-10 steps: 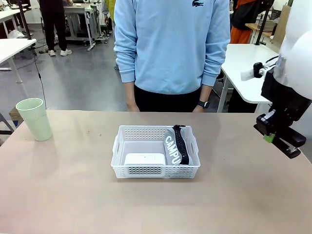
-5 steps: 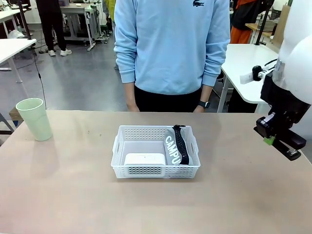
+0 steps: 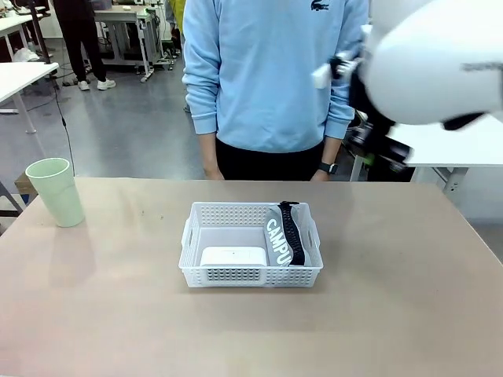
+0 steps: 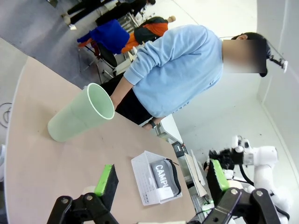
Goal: Efficiently arrange items inside the basket to fit them all.
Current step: Pick up the Stapler and place it inside the Organizing basket.
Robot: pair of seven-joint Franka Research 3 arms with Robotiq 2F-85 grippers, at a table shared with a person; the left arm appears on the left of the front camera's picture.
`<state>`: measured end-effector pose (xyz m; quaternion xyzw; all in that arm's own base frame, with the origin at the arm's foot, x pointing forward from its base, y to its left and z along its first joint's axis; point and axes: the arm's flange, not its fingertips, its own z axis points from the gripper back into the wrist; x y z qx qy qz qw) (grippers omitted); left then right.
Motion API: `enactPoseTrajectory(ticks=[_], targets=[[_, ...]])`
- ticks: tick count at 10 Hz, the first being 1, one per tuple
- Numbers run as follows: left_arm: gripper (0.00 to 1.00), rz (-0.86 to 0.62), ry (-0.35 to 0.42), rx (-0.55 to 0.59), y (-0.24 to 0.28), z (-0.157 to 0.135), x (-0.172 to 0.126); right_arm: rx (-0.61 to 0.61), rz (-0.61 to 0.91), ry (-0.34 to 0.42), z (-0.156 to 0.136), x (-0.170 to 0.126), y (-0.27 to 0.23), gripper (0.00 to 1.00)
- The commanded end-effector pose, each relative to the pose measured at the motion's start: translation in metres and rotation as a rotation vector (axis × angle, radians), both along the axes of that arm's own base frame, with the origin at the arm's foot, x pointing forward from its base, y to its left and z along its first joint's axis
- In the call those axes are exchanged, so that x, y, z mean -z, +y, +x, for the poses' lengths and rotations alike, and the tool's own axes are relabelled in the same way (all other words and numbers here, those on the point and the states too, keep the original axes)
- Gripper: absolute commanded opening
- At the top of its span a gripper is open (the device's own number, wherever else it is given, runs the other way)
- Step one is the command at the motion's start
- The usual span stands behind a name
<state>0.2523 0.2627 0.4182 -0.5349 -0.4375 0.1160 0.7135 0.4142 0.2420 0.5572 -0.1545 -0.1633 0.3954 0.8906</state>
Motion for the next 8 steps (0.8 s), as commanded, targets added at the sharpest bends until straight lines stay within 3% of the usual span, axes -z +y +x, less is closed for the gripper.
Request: enactPoseTrajectory(ticks=[1,3,5,7,8], targets=[[1.0,0.009,-0.023,0.005,-0.001,-0.003,-0.001,-0.282,0.023,-0.012,0.034,-0.001,0.055,0.37],[1.0,0.009,-0.023,0.005,-0.001,-0.003,-0.001,-0.565,0.037,0.022,0.031,0.003,0.127,0.37],[1.0,0.009,-0.023,0.005,-0.001,-0.003,-0.001,-0.863,0.014,0.194,0.012,0.029,0.18,0.37],[1.0,0.009,-0.023,0.005,-0.001,-0.003,-0.001,-0.945,-0.041,0.324,0.0,0.053,0.199,0.37],[1.0,0.009,-0.023,0.005,-0.001,-0.003,-0.001,-0.91,-0.051,0.355,0.003,0.062,0.199,0.37]])
